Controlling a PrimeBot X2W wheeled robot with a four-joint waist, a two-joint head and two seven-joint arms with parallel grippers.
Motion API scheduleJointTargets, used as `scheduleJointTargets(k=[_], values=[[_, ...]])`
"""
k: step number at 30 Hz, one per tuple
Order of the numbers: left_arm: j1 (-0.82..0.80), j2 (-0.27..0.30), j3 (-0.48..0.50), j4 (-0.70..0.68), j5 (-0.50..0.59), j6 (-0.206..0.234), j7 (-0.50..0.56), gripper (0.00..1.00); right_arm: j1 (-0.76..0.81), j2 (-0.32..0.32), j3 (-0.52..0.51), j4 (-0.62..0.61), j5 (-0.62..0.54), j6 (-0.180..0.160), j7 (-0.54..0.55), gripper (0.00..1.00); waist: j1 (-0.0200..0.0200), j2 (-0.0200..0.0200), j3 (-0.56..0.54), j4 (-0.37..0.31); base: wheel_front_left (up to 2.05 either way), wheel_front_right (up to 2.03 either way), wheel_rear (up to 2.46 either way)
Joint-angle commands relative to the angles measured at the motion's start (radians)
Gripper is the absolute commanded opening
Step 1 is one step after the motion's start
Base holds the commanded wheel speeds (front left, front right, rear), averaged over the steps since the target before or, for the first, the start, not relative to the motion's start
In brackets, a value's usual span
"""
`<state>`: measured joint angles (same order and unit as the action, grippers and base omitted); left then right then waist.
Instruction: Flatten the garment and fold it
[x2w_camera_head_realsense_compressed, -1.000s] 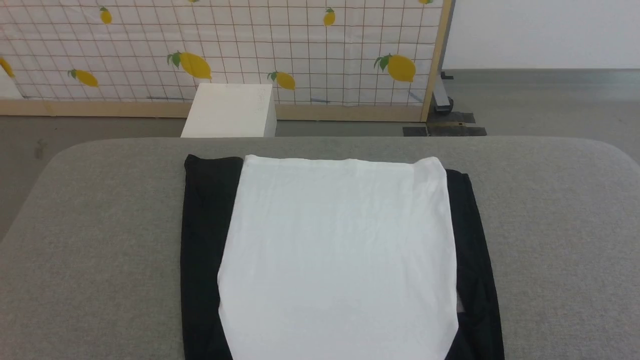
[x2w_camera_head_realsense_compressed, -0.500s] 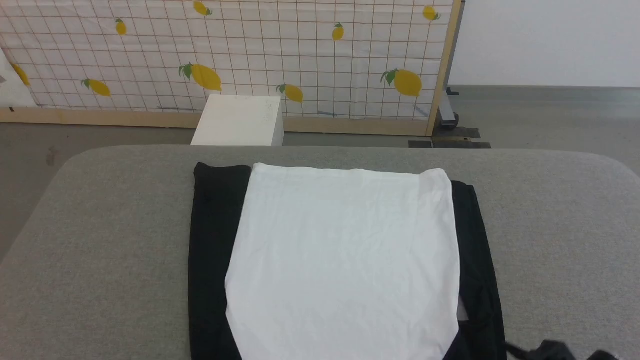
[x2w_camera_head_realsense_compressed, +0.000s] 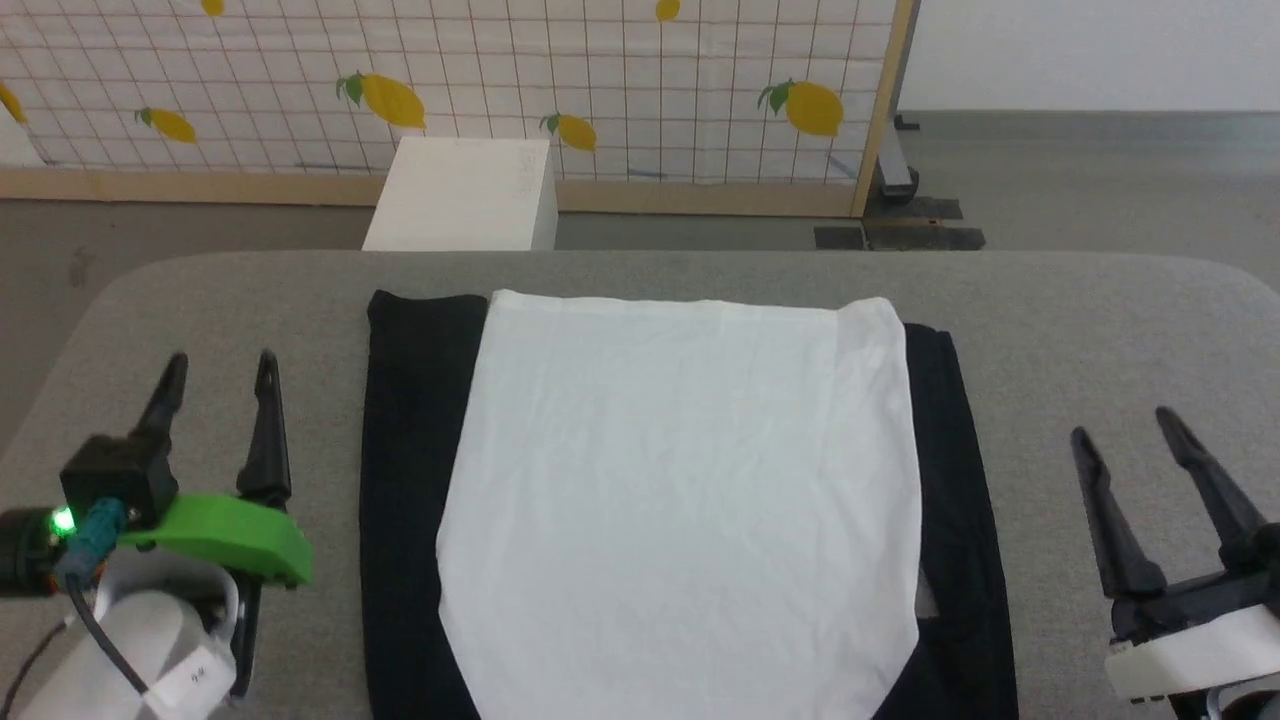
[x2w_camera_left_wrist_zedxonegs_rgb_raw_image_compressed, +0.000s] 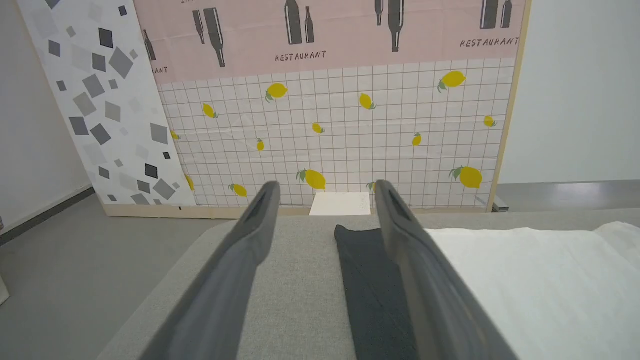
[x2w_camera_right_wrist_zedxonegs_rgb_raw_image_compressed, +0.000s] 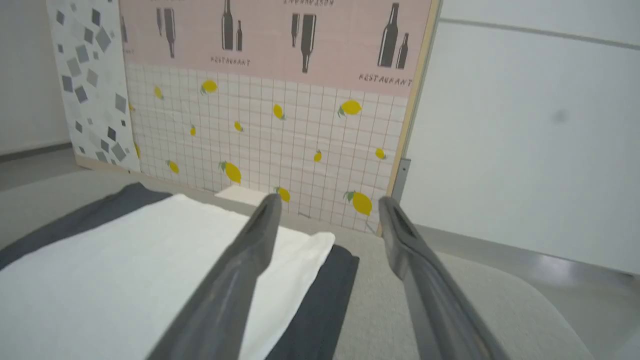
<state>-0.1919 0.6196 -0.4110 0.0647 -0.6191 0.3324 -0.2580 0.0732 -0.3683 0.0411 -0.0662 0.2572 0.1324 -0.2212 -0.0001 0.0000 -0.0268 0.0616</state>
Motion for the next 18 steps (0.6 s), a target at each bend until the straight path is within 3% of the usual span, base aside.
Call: scheduleJointTargets(k=[1, 8, 13, 18], values=[[-0.056, -0.014, 0.016, 0.013, 0.023, -0.007, -0.003, 1.0, 0.006, 0.041, -0.03, -0.035, -0.014, -0.002, -0.015, 1.0, 0.0001, 0.0, 0.056, -0.022, 0.0, 0.0, 0.0], [-0.327, -0.031, 0.04, 0.169, 0.039, -0.086, 0.021, 1.0, -0.024, 0.194, -0.106, -0.182, -0.069, -0.002, -0.039, 1.0, 0.0001, 0.0, 0.198, -0.068, 0.0, 0.0, 0.0], [-0.553, -0.014, 0.008, 0.335, 0.046, -0.16, 0.152, 1.0, -0.059, 0.262, -0.101, -0.28, -0.099, -0.002, -0.04, 1.0, 0.0001, 0.0, 0.312, -0.111, 0.0, 0.0, 0.0], [-0.738, 0.01, -0.044, 0.47, 0.066, -0.238, 0.319, 1.0, -0.093, 0.28, -0.087, -0.316, -0.104, -0.002, -0.04, 1.0, 0.0001, 0.0, 0.413, -0.152, 0.0, 0.0, 0.0]])
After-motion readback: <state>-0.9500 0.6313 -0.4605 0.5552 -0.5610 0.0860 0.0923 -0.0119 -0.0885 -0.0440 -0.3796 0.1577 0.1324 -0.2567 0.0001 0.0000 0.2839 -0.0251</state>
